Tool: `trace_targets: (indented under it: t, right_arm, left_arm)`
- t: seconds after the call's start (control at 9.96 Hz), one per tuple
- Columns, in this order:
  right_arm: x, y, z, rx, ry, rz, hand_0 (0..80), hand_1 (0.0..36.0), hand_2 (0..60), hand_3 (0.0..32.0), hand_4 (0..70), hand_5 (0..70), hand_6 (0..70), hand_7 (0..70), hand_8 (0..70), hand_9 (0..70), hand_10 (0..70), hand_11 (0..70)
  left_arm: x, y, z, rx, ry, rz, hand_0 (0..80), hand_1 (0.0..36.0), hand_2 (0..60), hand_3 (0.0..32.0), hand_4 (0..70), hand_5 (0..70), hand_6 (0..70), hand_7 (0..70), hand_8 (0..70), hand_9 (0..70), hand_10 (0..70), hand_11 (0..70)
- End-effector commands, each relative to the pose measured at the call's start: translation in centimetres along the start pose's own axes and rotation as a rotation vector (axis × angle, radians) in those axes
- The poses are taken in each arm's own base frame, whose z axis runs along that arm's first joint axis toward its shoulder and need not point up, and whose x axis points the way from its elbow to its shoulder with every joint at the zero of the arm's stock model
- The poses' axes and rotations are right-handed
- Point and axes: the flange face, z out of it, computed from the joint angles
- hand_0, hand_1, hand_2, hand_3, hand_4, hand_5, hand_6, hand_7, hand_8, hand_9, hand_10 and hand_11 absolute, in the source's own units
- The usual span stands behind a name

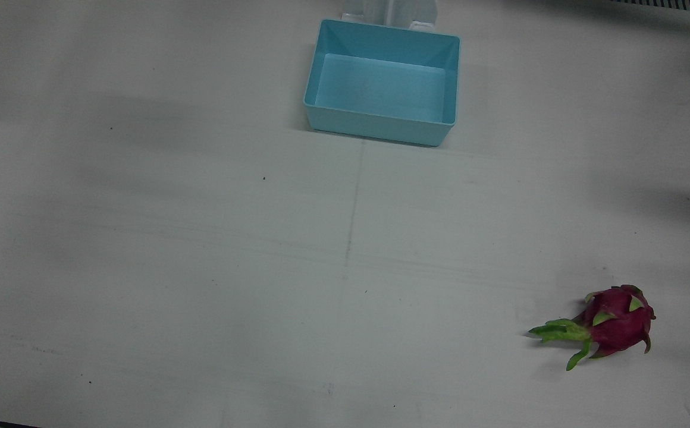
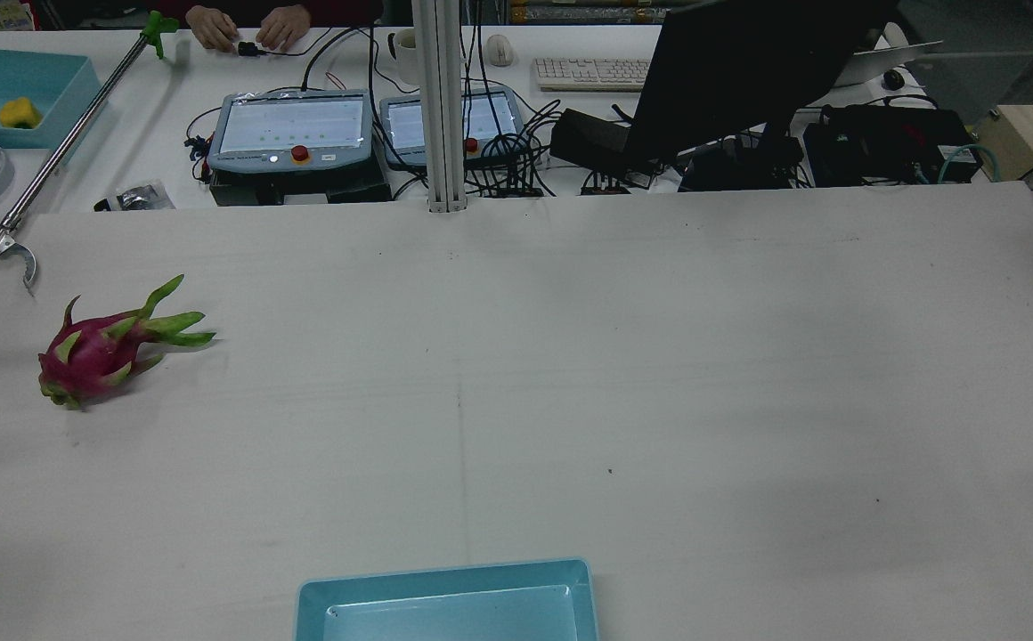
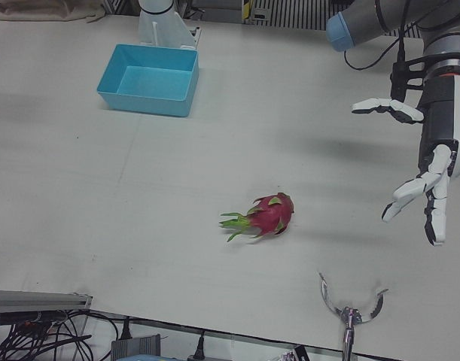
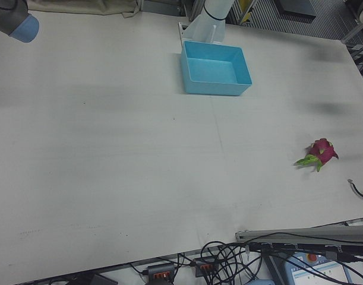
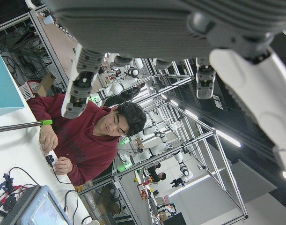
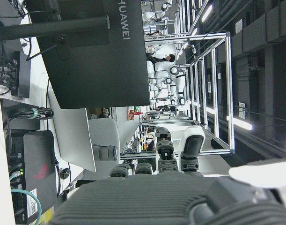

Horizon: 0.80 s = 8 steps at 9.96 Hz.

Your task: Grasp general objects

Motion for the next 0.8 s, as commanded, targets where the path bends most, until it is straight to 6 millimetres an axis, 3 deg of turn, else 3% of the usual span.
trace_targets:
  t: [0.0, 0.2, 0.3, 0.4, 0.5, 0.6, 0.7]
  right_arm:
    - [0.0, 0.0, 0.0, 0.0, 0.001, 0.0, 0.0, 0.0, 0.0, 0.0, 0.0, 0.0, 0.0, 0.0, 0.0, 0.0, 0.0, 0.0]
    - [0.0, 0.1, 0.0, -0.002, -0.001, 0.0, 0.0, 0.0, 0.0, 0.0, 0.0, 0.0, 0.0, 0.0, 0.0, 0.0, 0.0, 0.0]
    - [0.0, 0.1, 0.0, -0.002, -0.001, -0.001, 0.0, 0.0, 0.0, 0.0, 0.0, 0.0, 0.0, 0.0, 0.0, 0.0, 0.0, 0.0]
    - [0.0, 0.1, 0.0, -0.002, -0.001, -0.001, 0.0, 0.0, 0.0, 0.0, 0.0, 0.0, 0.0, 0.0, 0.0, 0.0, 0.0, 0.0]
    - [0.0, 0.1, 0.0, -0.002, -0.001, 0.0, 0.0, 0.0, 0.0, 0.0, 0.0, 0.0, 0.0, 0.0, 0.0, 0.0, 0.0, 0.0]
    - [0.0, 0.1, 0.0, -0.002, -0.001, 0.0, 0.0, 0.0, 0.0, 0.0, 0.0, 0.0, 0.0, 0.0, 0.0, 0.0, 0.0, 0.0]
    - [0.0, 0.1, 0.0, -0.002, -0.001, 0.0, 0.0, 0.0, 0.0, 0.0, 0.0, 0.0, 0.0, 0.0, 0.0, 0.0, 0.0, 0.0]
  left_arm:
    - [-0.2, 0.0, 0.1, -0.001, -0.004, 0.0, 54.0, 11.0, 0.0, 32.0, 0.0, 0.0, 0.0, 0.0, 0.0, 0.0, 0.0, 0.0]
    - [-0.9, 1.7, 0.5, -0.048, -0.062, 0.046, 53.7, 10.3, 0.0, 32.0, 0.0, 0.0, 0.0, 0.0, 0.0, 0.0, 0.0, 0.0]
    - [0.3, 3.8, 0.2, -0.049, -0.071, 0.131, 53.3, 9.8, 0.0, 32.0, 0.0, 0.0, 0.0, 0.0, 0.0, 0.0, 0.0, 0.0]
    - [1.4, 6.8, -0.5, -0.059, -0.072, 0.231, 53.0, 9.5, 0.0, 32.0, 0.0, 0.0, 0.0, 0.0, 0.0, 0.0, 0.0, 0.0]
    - [1.8, 10.7, 0.6, -0.056, -0.105, 0.377, 53.4, 10.1, 0.0, 32.0, 0.0, 0.0, 0.0, 0.8, 0.0, 0.0, 0.0, 0.0]
    - [2.4, 15.7, 3.3, -0.082, -0.124, 0.526, 55.6, 12.1, 0.0, 32.0, 0.0, 0.0, 0.0, 1.6, 0.0, 0.0, 0.0, 0.0]
    - [2.8, 17.5, 4.1, -0.086, -0.128, 0.609, 56.6, 13.1, 0.0, 32.0, 0.0, 0.0, 0.0, 2.6, 0.0, 0.0, 0.0, 0.0]
